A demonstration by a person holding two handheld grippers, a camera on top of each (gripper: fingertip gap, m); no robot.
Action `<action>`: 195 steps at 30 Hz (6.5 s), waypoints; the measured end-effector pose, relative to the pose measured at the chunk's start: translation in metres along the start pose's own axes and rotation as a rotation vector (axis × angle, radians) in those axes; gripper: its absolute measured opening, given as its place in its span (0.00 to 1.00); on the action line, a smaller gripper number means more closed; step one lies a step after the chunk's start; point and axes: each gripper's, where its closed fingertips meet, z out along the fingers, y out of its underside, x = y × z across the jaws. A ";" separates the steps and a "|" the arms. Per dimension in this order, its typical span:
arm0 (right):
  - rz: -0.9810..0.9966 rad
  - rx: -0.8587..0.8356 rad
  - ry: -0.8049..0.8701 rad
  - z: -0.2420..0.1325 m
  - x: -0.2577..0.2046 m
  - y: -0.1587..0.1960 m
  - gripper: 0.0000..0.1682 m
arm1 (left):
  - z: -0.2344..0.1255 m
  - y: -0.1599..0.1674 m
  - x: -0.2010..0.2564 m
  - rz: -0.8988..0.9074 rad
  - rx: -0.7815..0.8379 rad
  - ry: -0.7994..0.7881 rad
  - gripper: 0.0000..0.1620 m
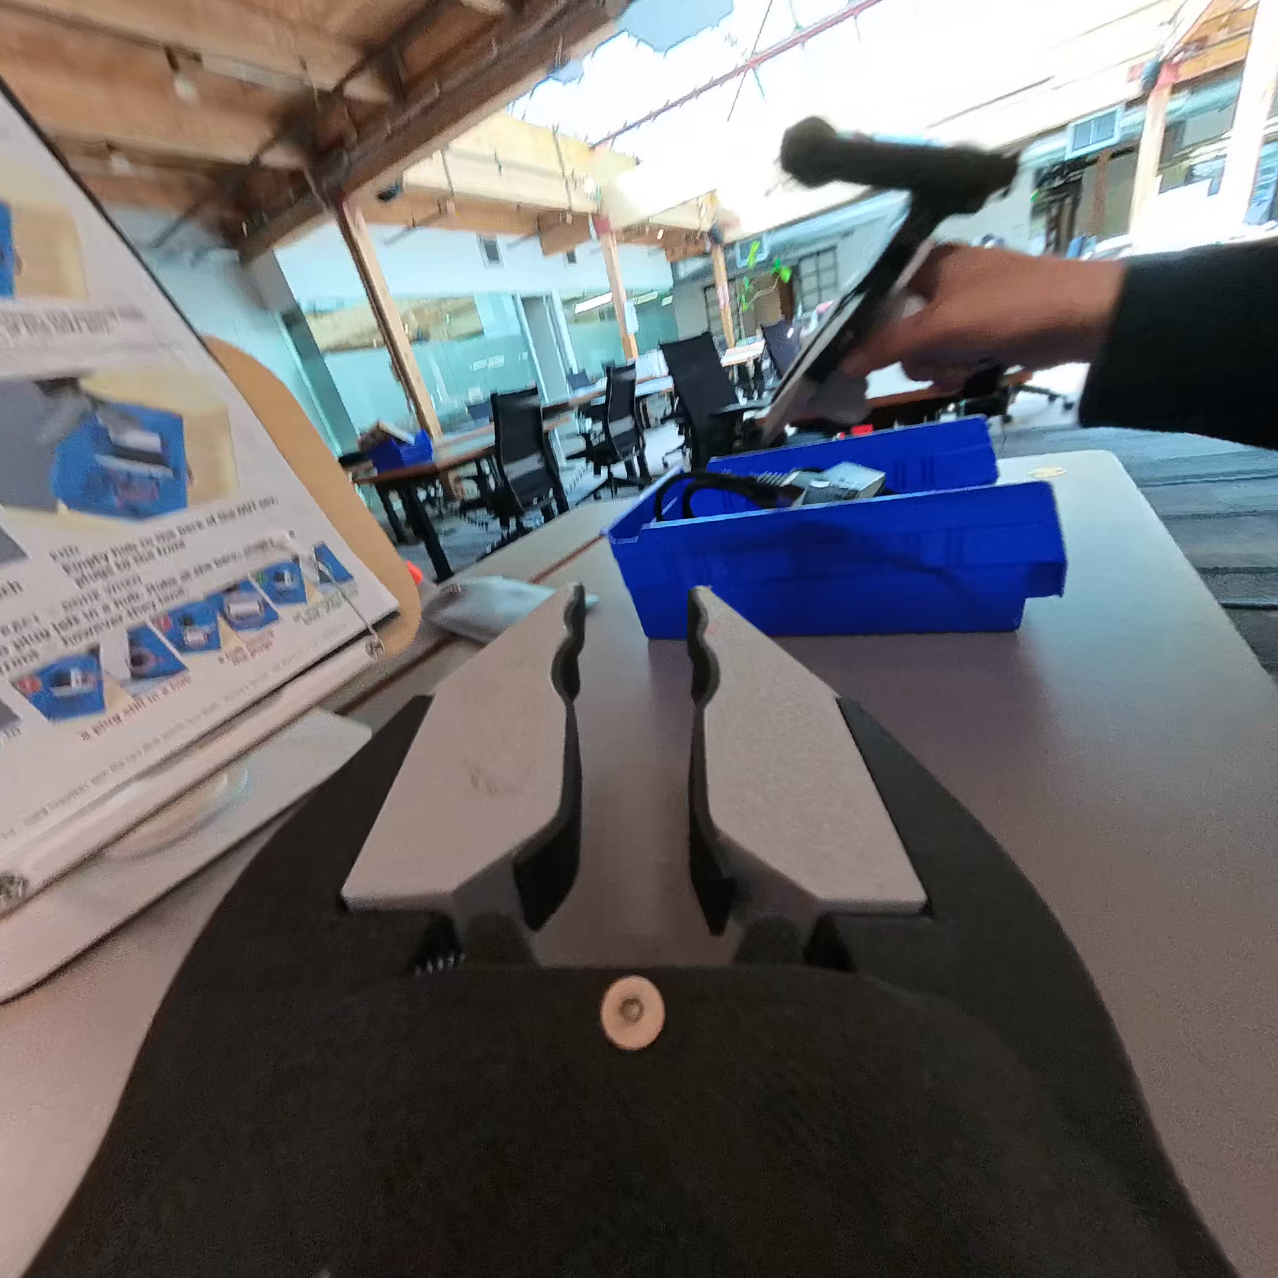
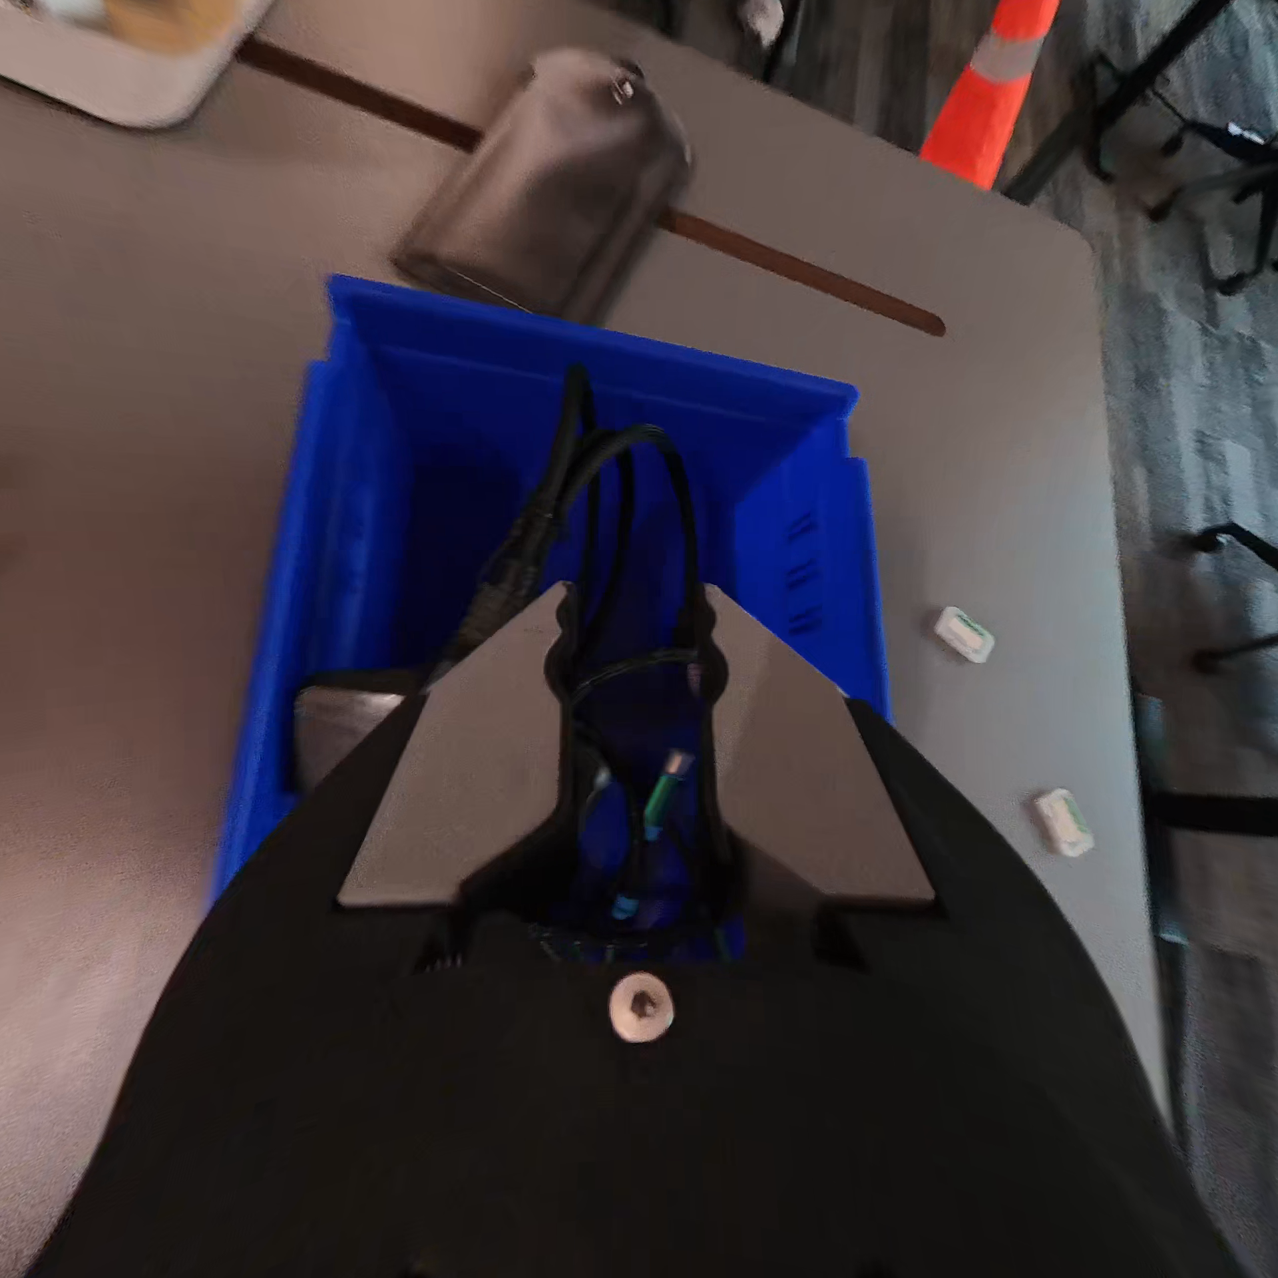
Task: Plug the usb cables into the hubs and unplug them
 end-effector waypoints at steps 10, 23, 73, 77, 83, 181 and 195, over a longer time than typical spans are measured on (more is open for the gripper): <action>0.082 0.290 -0.360 -0.073 -0.092 0.049 0.28 | -0.029 0.057 -0.003 -0.082 -0.408 -0.112 0.41; 0.059 0.635 -0.566 -0.140 -0.186 -0.002 0.45 | -0.126 0.055 0.051 -0.363 -0.528 -0.130 0.48; -0.003 0.481 -0.666 0.027 -0.315 -0.048 0.24 | -0.239 0.043 0.013 -0.368 -0.457 -0.446 0.42; -0.010 0.477 -0.669 0.028 -0.317 -0.048 0.24 | -0.231 0.046 0.012 -0.365 -0.458 -0.433 0.41; 0.029 0.486 -0.678 0.028 -0.312 -0.050 0.24 | -0.218 0.059 0.021 -0.381 -0.467 -0.401 0.41; -0.088 0.496 -0.620 0.021 -0.316 -0.043 0.25 | -0.289 -0.036 -0.283 0.392 -0.942 -0.835 0.02; -0.161 0.593 -0.744 -0.010 -0.339 -0.047 0.31 | -0.218 -0.121 -0.217 0.548 -0.807 -0.736 0.03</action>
